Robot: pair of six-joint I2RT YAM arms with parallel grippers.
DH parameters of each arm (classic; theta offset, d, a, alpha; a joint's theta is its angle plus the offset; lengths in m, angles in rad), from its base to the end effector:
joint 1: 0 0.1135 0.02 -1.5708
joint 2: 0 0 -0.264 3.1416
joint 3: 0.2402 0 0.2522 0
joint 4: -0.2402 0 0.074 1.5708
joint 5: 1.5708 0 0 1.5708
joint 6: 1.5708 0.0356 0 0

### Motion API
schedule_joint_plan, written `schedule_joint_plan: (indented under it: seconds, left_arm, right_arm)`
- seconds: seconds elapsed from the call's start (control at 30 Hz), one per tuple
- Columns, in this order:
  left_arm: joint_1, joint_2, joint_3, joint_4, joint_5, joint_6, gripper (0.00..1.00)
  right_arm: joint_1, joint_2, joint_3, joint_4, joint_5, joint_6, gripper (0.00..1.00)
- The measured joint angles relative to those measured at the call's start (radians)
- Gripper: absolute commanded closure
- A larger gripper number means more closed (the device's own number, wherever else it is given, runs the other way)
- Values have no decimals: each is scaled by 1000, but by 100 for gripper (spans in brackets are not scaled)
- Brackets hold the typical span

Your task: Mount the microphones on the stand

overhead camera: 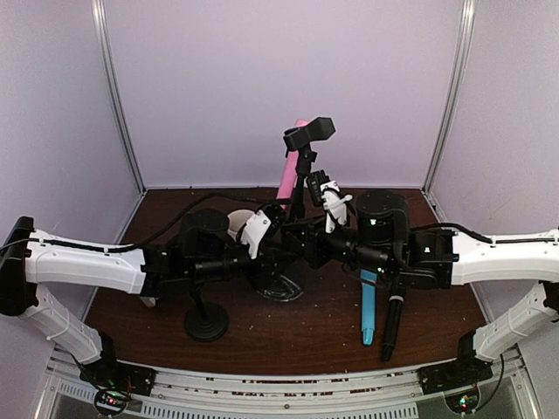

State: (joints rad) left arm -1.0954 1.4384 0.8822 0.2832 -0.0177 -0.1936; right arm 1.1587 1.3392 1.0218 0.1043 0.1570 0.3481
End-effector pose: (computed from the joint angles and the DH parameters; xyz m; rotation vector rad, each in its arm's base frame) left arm 0.1518 -0.2935 0.2673 0.8326 1.7495 -0.8692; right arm 0.1323 0.2887 0.3279 -0.6309 1.7727 0.9287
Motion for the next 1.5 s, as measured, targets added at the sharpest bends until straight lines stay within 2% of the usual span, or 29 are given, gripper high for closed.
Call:
schedule_joint_plan:
  seconds: [0.13,0.3,0.37,0.4,0.47,0.6,0.77,0.9,1.03,1.13,1.23,1.3,1.5]
  left_arm:
    - [-3,7,12,2,13,17,100]
    - [3,1,11,13,47,39,100]
    - [4,-10,4,19,85,45,100]
    - [4,-20,-3,24,106,47,100]
    - [3,-38,-21,39,142,46,100]
    - [5,-93,-45,66,212,50,100]
    - [5,-120,-47,45,233,64,100]
    - [4,-122,-47,25,182,62,100]
    - [3,-122,-47,-1,118,45,100]
    - [3,-120,-47,-9,84,33,100]
    - [3,-112,-47,-8,60,19,100]
    - [3,-105,-47,-8,49,12,100]
    - [3,-101,-46,-24,32,2,100]
  right_arm:
    - [-9,-3,0,5,-27,-11,100]
    - [-71,-29,-19,18,-178,-60,100]
    - [-115,-48,-31,26,-328,-100,90]
    - [-137,-50,-25,14,-417,-139,81]
    - [-166,-37,41,-85,-551,-231,69]
    - [-207,-3,174,-250,-706,-361,52]
    - [-250,-34,124,-274,-785,-365,37]
    - [-256,-76,53,-277,-792,-325,35]
    - [-221,-128,12,-259,-732,-284,32]
    - [-166,-164,-10,-220,-608,-244,33]
    - [-127,-166,-10,-181,-464,-175,40]
    - [-123,-155,-10,-151,-372,-115,40]
    - [-121,-79,2,-85,-256,-27,40]
